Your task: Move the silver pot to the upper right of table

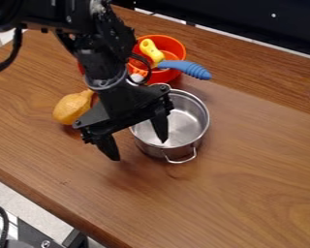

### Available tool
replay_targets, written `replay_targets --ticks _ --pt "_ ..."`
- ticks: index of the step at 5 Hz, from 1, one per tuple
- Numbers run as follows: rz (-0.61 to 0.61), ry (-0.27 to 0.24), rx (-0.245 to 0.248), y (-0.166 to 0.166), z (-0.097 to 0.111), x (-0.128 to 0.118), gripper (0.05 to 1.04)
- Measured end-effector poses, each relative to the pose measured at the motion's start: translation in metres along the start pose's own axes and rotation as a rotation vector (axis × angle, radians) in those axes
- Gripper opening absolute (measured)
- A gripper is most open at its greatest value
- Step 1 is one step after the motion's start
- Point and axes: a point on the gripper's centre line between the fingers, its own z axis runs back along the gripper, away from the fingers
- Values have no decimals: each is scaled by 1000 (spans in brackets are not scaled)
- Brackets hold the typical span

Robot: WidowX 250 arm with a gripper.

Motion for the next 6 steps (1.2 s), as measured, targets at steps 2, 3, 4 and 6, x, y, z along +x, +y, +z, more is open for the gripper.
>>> replay_targets --ticks 2,3,4,6 --pt "76 19 24 1 -6 5 997" --pt "49 21 81 4 -17 4 997" --pt "51 26 92 2 -18 6 969" --pt "69 58 97 1 -17 4 432"
